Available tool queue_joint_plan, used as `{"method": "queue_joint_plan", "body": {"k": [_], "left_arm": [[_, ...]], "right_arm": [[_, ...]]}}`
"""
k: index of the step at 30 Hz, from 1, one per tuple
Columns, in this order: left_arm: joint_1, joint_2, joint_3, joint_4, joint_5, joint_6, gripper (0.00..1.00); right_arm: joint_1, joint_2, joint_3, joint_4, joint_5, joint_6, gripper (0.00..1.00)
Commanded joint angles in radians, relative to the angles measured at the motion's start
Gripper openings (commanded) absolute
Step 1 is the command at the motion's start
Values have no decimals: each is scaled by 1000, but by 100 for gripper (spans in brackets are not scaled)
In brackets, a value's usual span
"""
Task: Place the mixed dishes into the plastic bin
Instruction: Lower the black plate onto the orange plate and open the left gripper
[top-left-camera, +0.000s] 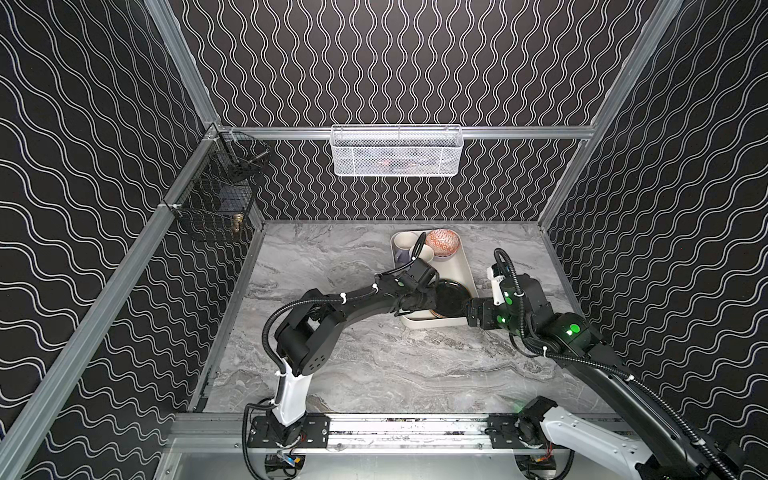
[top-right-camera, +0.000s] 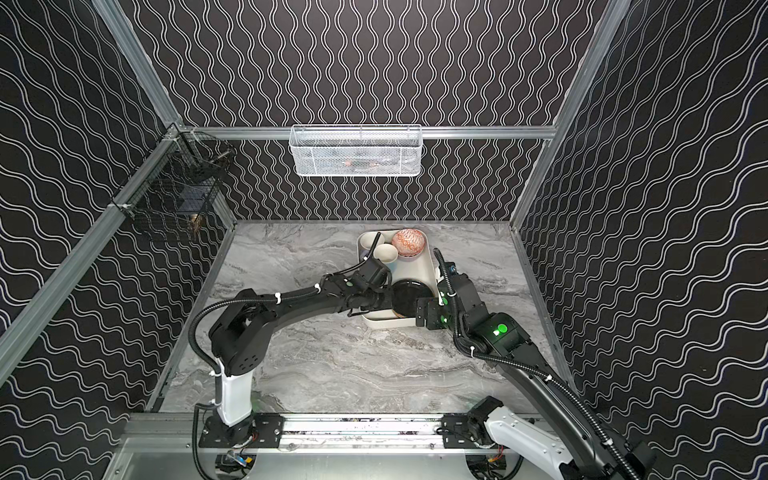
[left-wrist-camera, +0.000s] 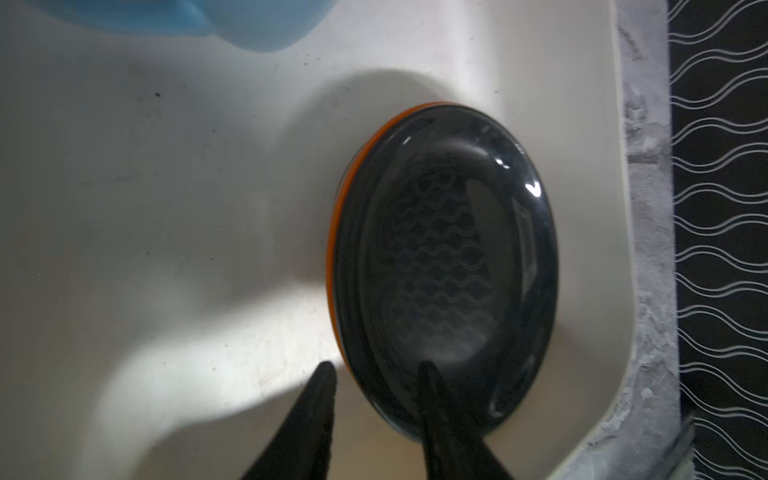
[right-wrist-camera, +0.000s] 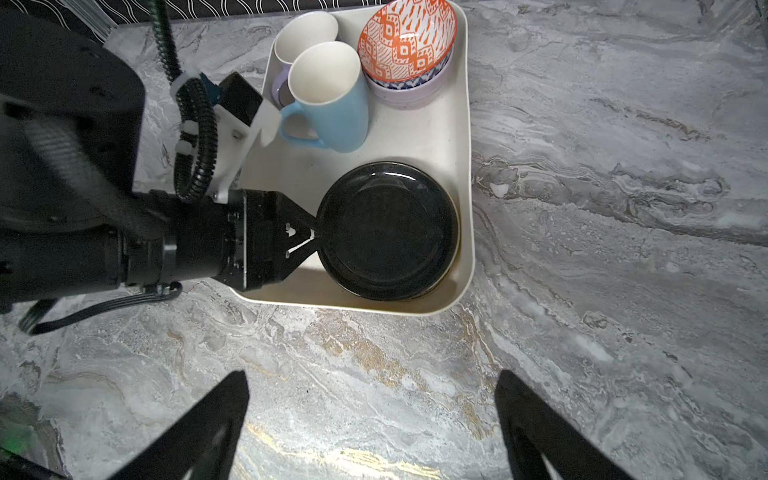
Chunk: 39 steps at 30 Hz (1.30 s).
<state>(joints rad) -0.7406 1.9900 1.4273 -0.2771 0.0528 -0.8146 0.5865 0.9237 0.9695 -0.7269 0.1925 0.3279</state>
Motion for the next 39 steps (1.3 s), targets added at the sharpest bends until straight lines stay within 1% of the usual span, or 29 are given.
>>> {"method": "queue_joint_plan", "body": {"k": [1,2,7,11,16,18,19,21,23,24,26,27,29,30,31,33,34,35,36,38,39], "left_arm": [[0,11,14,4,-18,7,26],[1,16,20,0,-22,8,23],[1,25,24,2,-36,11,20],[2,47,36,4,-24,12,16],[2,65,44,12,-6,10,15],[4,63,47,8,-2,12,17],[4,57,46,5,0,11,20],[5,45,44,-4,0,14,31],[8,19,32,-16,1,18,49],[8,5,24,-21,2,21,55],[9,-41,1,-29,4,29,64],[8,-65,-11,-33,1,33,66],[12,-126,-41,-45,-3,44,69],[13,-164,-61,-51,-11,51,69],[18,-205,-90,-56,-20,55,69],[34,-287,-152,-64,-38,64,69],[45,-326,-194,-65,-47,66,69],[60,-368,-233,-65,-51,66,69],[82,-410,-279,-59,-44,65,69],[130,-483,-368,-44,-24,58,69],[148,-512,-403,-36,-15,57,69]], "right_arm": [[-7,6,-2,19,-3,-15,97],[-10,7,-3,20,-5,-16,98],[-19,16,-8,27,-16,-20,98],[-24,26,-9,28,-19,-23,99],[-27,32,-8,25,-18,-21,99],[-30,35,-9,26,-16,-20,99],[-31,38,-9,25,-15,-21,99],[-32,42,-10,27,-13,-18,99],[-37,49,-15,33,-2,-11,99],[-39,54,-19,39,9,-5,100],[-53,70,-38,65,39,4,99],[-60,82,-47,76,47,4,99],[-81,127,-59,99,54,7,99],[-93,152,-65,118,52,7,98],[-104,179,-67,134,47,10,90],[-129,227,-74,175,24,21,66],[-143,246,-84,204,12,27,57],[-144,261,-92,232,-2,31,53],[-176,282,-101,260,-15,34,50],[-197,333,-96,281,-27,39,44],[-202,355,-91,284,-25,39,44]]}}
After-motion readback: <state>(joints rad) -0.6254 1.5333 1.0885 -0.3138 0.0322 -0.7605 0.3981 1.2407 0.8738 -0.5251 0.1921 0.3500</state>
